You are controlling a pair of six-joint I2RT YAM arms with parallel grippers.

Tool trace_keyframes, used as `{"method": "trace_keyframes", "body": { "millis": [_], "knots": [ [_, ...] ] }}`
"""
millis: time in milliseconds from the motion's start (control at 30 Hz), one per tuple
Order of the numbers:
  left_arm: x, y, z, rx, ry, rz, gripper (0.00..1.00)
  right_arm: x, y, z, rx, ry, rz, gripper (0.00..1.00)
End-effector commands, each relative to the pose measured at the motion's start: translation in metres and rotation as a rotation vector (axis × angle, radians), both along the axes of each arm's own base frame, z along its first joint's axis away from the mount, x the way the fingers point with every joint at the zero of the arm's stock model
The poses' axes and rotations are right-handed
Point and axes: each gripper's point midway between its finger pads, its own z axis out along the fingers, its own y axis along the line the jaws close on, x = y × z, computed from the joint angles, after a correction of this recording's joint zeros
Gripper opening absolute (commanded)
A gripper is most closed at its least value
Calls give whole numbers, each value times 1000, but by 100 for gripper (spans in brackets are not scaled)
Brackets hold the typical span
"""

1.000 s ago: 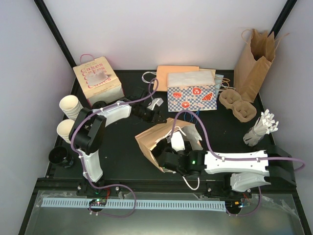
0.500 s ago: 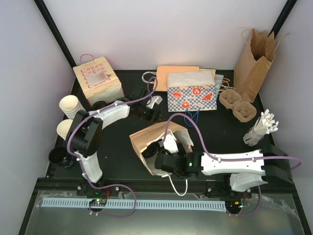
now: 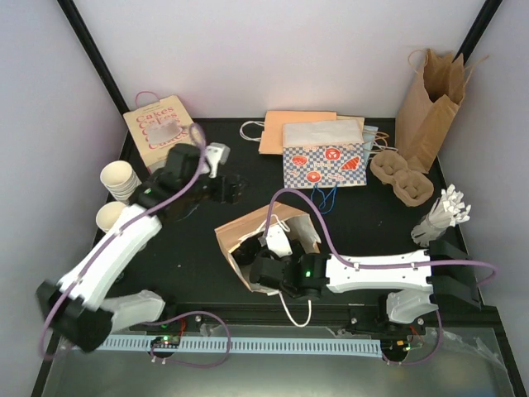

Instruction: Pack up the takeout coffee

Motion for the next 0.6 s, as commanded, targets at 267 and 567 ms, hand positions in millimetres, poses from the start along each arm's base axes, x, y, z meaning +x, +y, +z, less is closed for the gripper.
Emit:
{"method": "trace_keyframes", "body": {
  "millis": [267,567],
  "knots": [
    [-168,65,54,-252,118,84,99,10,19,10,-8,9,23,66],
    [-198,86,39,-203,180,118,99,15,52,-3,-42,19,52,66]
  ]
}}
